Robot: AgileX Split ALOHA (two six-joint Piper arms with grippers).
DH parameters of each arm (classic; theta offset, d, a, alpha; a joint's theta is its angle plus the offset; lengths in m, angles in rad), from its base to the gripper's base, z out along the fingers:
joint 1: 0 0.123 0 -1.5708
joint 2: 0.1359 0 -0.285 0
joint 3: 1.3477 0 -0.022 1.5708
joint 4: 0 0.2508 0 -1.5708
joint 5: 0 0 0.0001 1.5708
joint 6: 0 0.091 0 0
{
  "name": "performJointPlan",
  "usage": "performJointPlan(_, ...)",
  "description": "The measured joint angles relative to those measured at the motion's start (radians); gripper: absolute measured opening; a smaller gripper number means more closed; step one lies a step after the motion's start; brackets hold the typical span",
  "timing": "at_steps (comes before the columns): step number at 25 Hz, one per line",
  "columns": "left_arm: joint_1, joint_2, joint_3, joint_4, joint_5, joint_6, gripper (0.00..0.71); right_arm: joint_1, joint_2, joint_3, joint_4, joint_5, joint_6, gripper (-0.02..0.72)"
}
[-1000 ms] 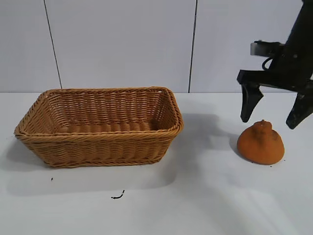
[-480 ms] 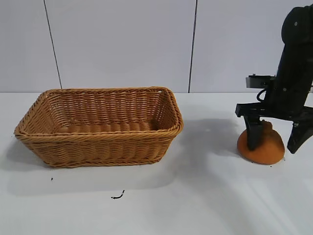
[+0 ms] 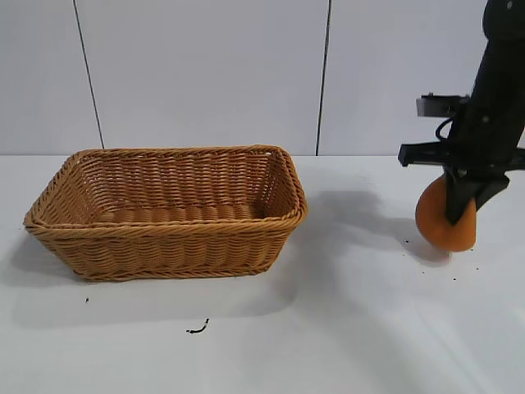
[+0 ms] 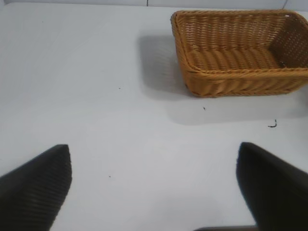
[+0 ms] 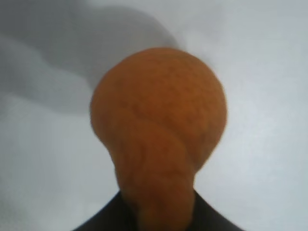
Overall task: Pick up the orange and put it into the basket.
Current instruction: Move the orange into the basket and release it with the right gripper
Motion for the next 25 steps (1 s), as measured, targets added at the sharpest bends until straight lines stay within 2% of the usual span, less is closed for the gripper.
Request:
performJointPlan(3, 0.000, 0.000, 0.000, 0.000, 0.000, 0.000, 0.666, 0.036, 0.000, -0.080, -0.007, 0.033, -0.001, 0.001)
performJointPlan(6, 0.000, 0.000, 0.000, 0.000, 0.000, 0.000, 0.666, 0.077, 0.000, -0.118, -0.007, 0.034, -0.001, 0.001)
performJointPlan(11, 0.000, 0.000, 0.000, 0.000, 0.000, 0.000, 0.666, 0.204, 0.001, -0.155, -0.007, 0.021, -0.001, 0.001)
performJointPlan(19, 0.000, 0.000, 0.000, 0.000, 0.000, 0.000, 0.666, 0.371, 0.043, -0.160, 0.007, -0.060, 0.019, 0.001)
performJointPlan(25, 0.000, 0.000, 0.000, 0.000, 0.000, 0.000, 0.666, 0.487, 0.147, -0.160, 0.017, -0.149, 0.019, 0.001)
